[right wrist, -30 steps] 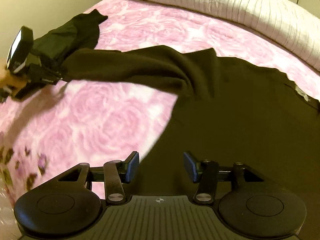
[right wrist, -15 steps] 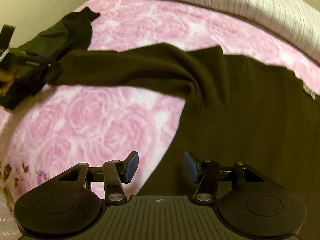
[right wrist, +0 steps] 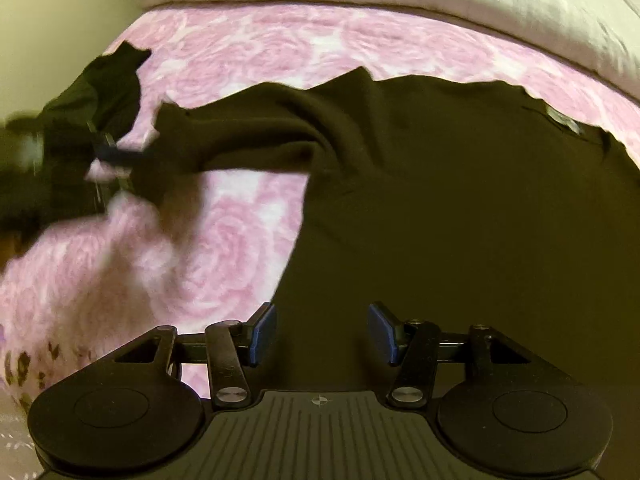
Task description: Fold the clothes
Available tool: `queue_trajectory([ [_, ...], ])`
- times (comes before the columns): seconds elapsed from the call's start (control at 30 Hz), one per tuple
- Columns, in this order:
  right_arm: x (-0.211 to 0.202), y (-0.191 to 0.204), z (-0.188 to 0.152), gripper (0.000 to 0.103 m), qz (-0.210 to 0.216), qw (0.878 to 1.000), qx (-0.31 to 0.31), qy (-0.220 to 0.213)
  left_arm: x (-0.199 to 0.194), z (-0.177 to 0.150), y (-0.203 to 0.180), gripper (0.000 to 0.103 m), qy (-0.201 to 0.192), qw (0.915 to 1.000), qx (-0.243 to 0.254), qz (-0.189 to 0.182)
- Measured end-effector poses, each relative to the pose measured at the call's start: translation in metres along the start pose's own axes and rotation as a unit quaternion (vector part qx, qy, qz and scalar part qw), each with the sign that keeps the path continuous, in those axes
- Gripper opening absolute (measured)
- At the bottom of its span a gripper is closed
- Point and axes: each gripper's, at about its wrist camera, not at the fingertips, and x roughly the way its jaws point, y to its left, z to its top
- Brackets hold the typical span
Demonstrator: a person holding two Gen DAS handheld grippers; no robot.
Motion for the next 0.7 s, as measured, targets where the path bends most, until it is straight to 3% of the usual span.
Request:
queue_trajectory([
  [0.13,-0.006,-0.018,-0.009,0.055,0.007,1.000,0.009,-0.006,0.004,-0.020,0.010,0.038,0.023,0.9974,-0.059,0.035],
  [0.23,-0.006,-0.032,-0.018,0.055,0.013,1.000,0.012,-0.006,0.010,-0.022,0.036,0.038,0.029,0.9895,-0.132,0.050],
  [0.3,-0.003,-0.040,-0.025,0.055,0.019,1.000,0.011,-0.005,0.014,-0.023,0.053,0.039,0.033,0.9812,-0.181,0.059],
  [0.4,0.002,-0.051,-0.036,0.055,0.021,1.000,0.013,0.004,0.021,-0.011,0.054,0.049,0.010,0.9675,-0.252,0.021],
  [0.5,0.001,-0.062,-0.046,0.055,0.018,1.000,0.024,0.010,0.039,0.002,0.053,0.054,-0.010,0.9466,-0.321,-0.021],
  [0.57,-0.003,-0.066,-0.050,0.055,0.011,1.000,0.026,0.011,0.050,0.008,0.052,0.057,-0.006,0.9345,-0.355,-0.021],
  [0.6,-0.006,-0.068,-0.050,0.055,0.008,1.000,0.029,0.010,0.056,0.011,0.051,0.054,0.000,0.9290,-0.370,-0.016],
  [0.63,-0.008,-0.070,-0.051,0.055,0.005,0.999,0.031,0.009,0.059,0.011,0.055,0.034,0.010,0.9247,-0.380,-0.012],
  [0.67,-0.011,-0.071,-0.051,0.055,0.001,0.999,0.034,0.007,0.062,0.012,0.058,0.006,0.021,0.9204,-0.390,-0.007],
  [0.7,-0.014,-0.071,-0.051,0.055,-0.003,0.999,0.037,0.005,0.059,0.011,0.063,0.000,0.031,0.9201,-0.390,-0.017],
])
